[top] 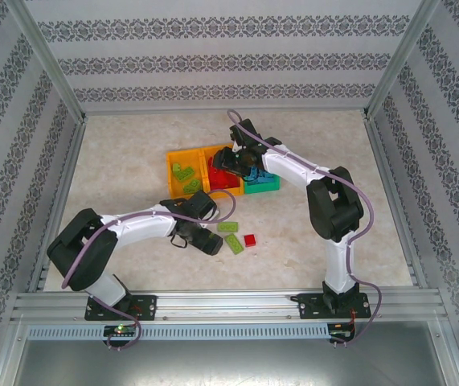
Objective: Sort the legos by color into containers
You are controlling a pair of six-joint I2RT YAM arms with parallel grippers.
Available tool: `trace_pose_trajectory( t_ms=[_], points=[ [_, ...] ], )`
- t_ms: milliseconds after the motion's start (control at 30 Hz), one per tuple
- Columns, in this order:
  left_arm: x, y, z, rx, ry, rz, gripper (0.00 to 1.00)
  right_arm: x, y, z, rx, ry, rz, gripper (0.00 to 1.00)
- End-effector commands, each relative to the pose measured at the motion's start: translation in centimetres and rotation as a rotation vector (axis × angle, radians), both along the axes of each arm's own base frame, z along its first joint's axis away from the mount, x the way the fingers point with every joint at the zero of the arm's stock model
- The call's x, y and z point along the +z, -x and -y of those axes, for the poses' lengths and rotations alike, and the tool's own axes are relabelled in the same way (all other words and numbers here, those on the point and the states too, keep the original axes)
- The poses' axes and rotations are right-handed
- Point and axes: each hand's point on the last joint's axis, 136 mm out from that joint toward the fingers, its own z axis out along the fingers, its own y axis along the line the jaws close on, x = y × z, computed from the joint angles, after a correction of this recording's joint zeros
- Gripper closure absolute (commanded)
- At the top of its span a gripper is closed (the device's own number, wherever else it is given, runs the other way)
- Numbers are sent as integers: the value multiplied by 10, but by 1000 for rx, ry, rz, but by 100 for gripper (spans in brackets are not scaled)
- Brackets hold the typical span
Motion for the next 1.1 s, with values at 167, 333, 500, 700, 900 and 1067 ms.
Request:
trace_pose_trajectory(
  t_ms=[167, 333, 500, 700, 900, 1067],
  points=[
    [-5, 1, 15, -72, -20, -3, 14, 38, -4, 0, 4, -45, 66, 37],
    [-11, 5, 17, -86, -33, -22, 27, 57, -1, 0, 13, -70, 101, 36],
    [-17, 7, 18, -70, -26, -34, 36, 66, 2, 10, -3, -79, 125, 35],
    [-23, 9, 17, -46, -30, -45, 47, 68, 6, 26, -27, -75, 135, 35],
    [-25, 4, 14, -1, -45, -41, 63, 65, 10, 40, -48, -65, 135, 35],
    [-23, 0, 14, 32, -50, -31, 69, 65, 14, 48, -60, -58, 138, 35]
  ],
)
